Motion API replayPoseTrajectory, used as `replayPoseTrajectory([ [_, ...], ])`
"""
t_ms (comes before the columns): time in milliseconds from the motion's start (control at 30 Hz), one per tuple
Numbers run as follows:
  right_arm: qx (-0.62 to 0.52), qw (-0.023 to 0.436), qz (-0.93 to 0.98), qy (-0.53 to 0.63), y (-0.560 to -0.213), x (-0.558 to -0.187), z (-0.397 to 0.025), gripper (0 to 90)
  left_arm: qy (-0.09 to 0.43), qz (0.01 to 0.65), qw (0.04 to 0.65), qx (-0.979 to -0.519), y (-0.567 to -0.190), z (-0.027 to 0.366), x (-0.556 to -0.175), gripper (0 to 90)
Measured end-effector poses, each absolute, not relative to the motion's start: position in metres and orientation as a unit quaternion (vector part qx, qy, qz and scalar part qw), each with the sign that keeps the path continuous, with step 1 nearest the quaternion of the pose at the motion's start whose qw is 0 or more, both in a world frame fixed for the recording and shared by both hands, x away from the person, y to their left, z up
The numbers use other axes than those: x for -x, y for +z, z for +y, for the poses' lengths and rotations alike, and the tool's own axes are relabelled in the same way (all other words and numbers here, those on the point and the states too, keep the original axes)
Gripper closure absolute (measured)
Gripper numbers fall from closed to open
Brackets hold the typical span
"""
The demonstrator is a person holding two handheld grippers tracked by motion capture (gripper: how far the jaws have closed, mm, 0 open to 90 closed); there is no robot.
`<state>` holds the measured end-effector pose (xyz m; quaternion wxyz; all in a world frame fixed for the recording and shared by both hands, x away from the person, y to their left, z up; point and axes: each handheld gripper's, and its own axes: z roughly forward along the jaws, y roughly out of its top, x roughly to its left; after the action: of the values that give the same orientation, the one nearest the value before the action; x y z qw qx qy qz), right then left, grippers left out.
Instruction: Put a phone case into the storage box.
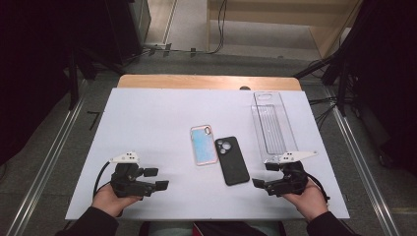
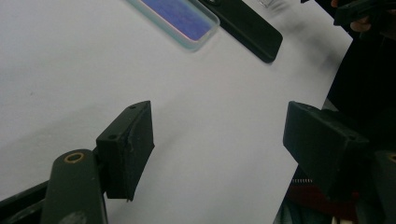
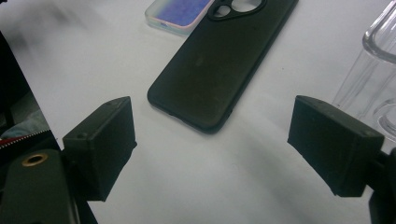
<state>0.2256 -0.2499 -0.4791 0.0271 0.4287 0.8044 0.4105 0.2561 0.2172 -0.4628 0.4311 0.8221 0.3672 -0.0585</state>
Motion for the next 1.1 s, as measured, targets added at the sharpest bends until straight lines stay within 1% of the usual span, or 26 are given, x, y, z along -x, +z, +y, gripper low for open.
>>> replayPoseTrajectory([
  [667,-0.429,0.028,0.804,0.411,-0.479,-0.226,-0.251,13.0,-0.042,0.38,0.434,-0.816,-0.457,0.22,-0.257,25.1],
  [767,-0.43,0.027,0.803,0.412,-0.479,-0.226,-0.252,13.1,-0.033,0.379,0.425,-0.822,-0.454,0.218,-0.258,25.1],
  [1100,-0.429,0.028,0.802,0.414,-0.478,-0.226,-0.252,13.1,-0.037,0.373,0.418,-0.827,-0.446,0.2,-0.282,25.1],
])
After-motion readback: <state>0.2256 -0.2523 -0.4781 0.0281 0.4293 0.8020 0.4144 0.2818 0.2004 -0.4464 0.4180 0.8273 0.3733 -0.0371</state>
